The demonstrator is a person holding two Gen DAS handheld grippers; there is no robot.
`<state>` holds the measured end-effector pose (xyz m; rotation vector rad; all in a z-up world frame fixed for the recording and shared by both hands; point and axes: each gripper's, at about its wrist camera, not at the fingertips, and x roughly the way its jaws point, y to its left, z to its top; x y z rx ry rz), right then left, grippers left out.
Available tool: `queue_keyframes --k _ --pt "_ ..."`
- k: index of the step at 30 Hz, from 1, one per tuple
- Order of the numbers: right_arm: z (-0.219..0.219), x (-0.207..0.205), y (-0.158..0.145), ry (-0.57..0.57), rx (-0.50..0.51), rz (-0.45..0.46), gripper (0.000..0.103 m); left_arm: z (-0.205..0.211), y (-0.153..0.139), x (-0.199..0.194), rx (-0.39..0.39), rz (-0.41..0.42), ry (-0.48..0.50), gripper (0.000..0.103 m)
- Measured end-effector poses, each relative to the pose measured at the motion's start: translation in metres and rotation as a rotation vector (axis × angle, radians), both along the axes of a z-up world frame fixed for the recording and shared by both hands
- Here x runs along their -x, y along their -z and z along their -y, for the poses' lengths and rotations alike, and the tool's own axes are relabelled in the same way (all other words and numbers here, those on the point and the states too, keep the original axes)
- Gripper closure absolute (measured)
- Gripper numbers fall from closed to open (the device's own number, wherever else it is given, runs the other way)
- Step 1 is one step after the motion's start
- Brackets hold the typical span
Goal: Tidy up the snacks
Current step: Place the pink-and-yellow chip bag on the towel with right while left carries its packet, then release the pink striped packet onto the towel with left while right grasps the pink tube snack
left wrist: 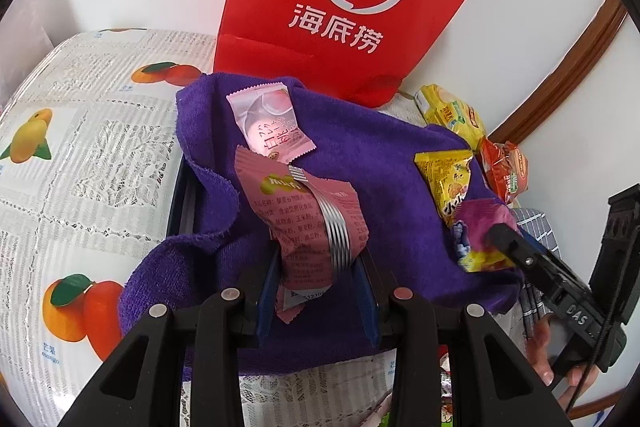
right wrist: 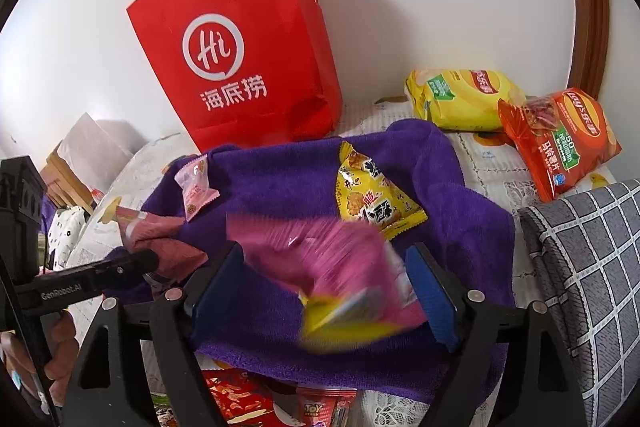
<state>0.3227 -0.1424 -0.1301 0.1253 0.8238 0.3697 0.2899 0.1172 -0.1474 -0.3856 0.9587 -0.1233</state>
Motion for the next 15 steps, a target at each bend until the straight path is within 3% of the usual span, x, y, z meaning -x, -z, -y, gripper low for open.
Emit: queue_keyframes --k 11,15 --pt "0.019 0.001 -0.011 0.056 -0.103 0.020 0.016 0.004 0.006 -0.001 -0.008 -0.028 0.019 0.064" --pt "0.021 0.002 -0.014 0.063 -0.115 0.024 0.016 0.003 0.005 -0.001 -0.006 -0.023 0.009 0.038"
